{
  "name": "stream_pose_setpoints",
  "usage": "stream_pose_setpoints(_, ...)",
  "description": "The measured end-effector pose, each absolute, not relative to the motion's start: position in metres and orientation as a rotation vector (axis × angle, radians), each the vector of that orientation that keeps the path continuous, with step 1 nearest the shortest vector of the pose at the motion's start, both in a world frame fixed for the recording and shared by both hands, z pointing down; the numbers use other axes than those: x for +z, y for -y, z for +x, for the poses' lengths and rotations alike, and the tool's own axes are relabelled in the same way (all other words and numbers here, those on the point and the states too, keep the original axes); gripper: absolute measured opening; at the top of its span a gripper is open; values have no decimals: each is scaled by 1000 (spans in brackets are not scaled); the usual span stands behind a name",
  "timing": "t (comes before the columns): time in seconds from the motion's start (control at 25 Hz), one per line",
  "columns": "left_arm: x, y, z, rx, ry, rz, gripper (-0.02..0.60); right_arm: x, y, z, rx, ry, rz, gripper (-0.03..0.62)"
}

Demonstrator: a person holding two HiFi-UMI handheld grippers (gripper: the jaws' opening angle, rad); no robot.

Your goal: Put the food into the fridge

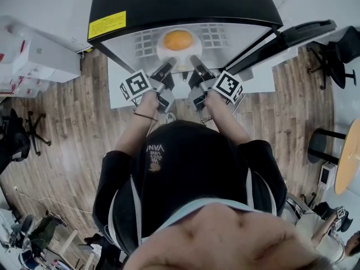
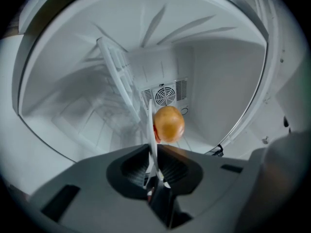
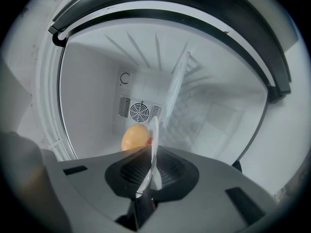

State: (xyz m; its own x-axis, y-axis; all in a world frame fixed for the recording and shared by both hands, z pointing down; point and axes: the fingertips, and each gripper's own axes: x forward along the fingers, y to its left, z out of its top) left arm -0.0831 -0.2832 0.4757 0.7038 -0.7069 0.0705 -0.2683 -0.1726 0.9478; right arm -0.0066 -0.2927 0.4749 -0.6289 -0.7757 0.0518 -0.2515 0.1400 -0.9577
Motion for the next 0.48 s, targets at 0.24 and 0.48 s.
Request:
stream_pose_setpoints(0.24,479,285,-83,-465,784,1751,40,474,294,-7,-1490,-1965,-991,20)
stream_pose_setpoints(0.48,477,288,-82,-481,777,1751,40,477,298,-5,-1490,-1973,-1022,20)
